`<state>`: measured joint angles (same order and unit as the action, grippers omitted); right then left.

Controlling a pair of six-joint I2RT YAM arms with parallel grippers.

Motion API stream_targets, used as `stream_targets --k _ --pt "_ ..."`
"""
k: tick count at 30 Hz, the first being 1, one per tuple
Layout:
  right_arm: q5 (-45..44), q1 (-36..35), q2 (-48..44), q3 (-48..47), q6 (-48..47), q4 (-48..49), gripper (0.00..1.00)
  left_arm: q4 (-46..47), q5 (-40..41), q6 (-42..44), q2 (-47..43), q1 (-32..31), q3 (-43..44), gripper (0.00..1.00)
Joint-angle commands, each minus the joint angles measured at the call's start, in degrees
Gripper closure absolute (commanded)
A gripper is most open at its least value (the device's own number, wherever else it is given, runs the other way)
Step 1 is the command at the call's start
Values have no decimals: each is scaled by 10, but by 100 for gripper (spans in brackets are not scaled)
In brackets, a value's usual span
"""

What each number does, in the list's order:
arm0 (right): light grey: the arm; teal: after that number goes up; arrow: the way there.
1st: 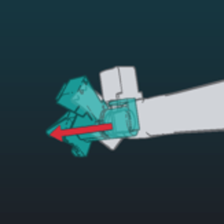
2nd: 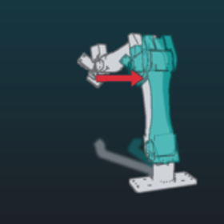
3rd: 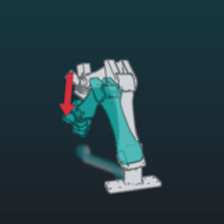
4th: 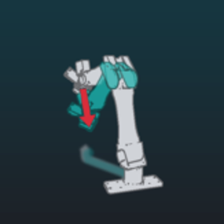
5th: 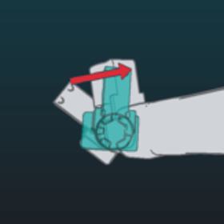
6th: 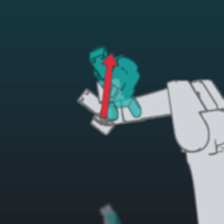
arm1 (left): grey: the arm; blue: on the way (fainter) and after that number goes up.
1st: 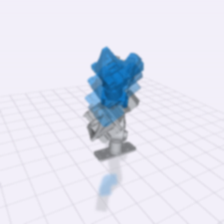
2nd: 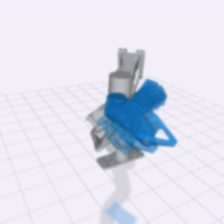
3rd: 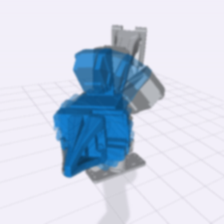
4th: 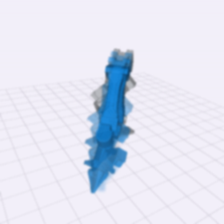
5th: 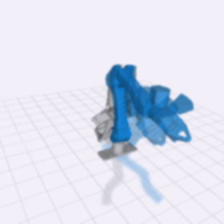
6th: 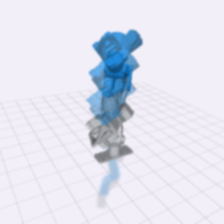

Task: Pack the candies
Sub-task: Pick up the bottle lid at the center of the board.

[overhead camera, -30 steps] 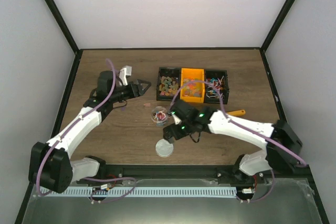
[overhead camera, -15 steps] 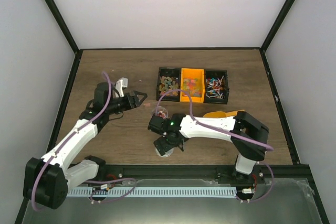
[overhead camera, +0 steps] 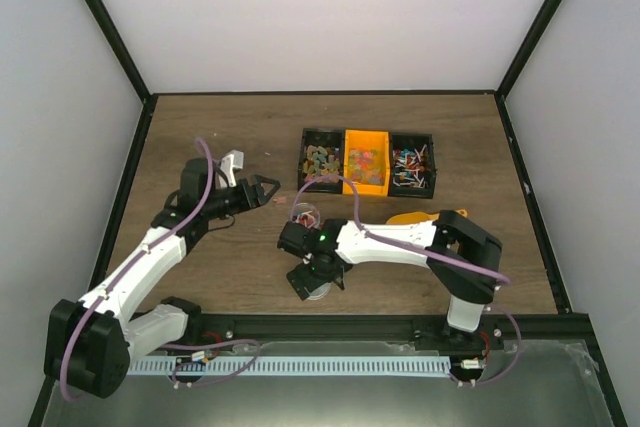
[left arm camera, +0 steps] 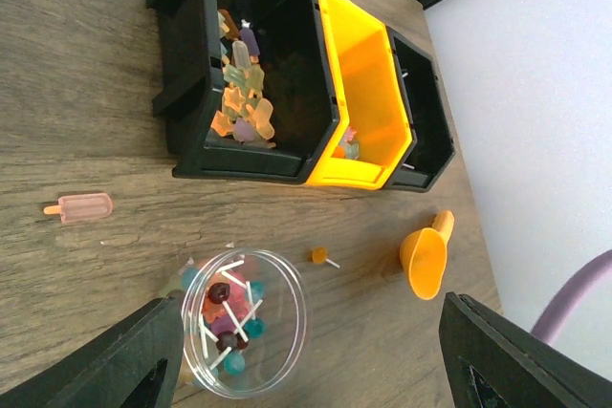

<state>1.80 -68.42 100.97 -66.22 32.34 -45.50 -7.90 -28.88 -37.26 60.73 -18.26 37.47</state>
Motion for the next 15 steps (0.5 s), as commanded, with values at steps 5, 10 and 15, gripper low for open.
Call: stream_targets --k 5,10,15 --pt "21 -6 28 -4 -19 29 0 -3 -1 9 2 2 -11 25" --pt "20 -7 43 -8 -25 27 0 -3 -1 11 2 2 -14 25" --pt "2 -10 61 -20 -24 11 0 -3 -2 13 4 2 -14 25"
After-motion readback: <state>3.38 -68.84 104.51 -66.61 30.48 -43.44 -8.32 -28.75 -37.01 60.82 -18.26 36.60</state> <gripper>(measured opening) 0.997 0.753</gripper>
